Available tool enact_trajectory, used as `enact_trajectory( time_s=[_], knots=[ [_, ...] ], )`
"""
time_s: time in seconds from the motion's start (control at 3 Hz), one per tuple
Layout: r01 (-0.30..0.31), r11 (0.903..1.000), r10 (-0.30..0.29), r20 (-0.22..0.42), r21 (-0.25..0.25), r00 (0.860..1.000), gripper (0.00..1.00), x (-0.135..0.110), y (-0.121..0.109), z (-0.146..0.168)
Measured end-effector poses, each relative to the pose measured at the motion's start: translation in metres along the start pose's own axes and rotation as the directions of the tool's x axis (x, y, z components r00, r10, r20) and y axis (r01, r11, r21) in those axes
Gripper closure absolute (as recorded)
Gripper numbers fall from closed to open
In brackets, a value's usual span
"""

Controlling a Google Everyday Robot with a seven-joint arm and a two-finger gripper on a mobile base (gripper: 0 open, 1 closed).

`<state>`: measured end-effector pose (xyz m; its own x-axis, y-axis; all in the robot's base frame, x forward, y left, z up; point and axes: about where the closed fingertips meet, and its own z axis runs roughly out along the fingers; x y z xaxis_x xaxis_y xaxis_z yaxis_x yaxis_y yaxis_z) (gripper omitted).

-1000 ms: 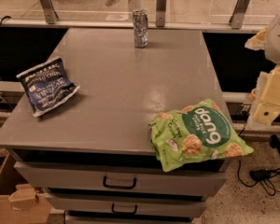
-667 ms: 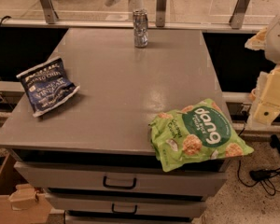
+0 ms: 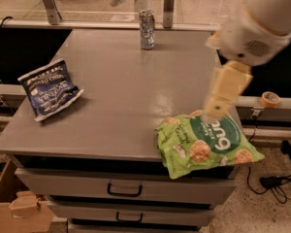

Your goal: Move blue chip bag near redbull can

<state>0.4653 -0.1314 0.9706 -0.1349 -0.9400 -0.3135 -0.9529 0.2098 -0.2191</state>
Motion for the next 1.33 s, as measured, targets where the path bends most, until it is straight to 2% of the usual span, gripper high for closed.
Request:
enact_trajectory(
  time_s=[0.33,0.67,1.0,1.33],
  knots=[
    [0.064,0.9972,-0.058,0.138,-0.039,0.989,0.0,-0.1,-0.009,0.038],
    [0.138,0.9877,-0.113,0.279,-0.073,0.954,0.0,-0.212,0.0,0.057],
    [0.14,0.9874,-0.113,0.284,-0.075,0.952,0.0,-0.212,0.0,0.056],
    [0.122,0.9886,-0.086,0.334,-0.088,0.939,0.0,-0.231,-0.001,0.084]
  ],
)
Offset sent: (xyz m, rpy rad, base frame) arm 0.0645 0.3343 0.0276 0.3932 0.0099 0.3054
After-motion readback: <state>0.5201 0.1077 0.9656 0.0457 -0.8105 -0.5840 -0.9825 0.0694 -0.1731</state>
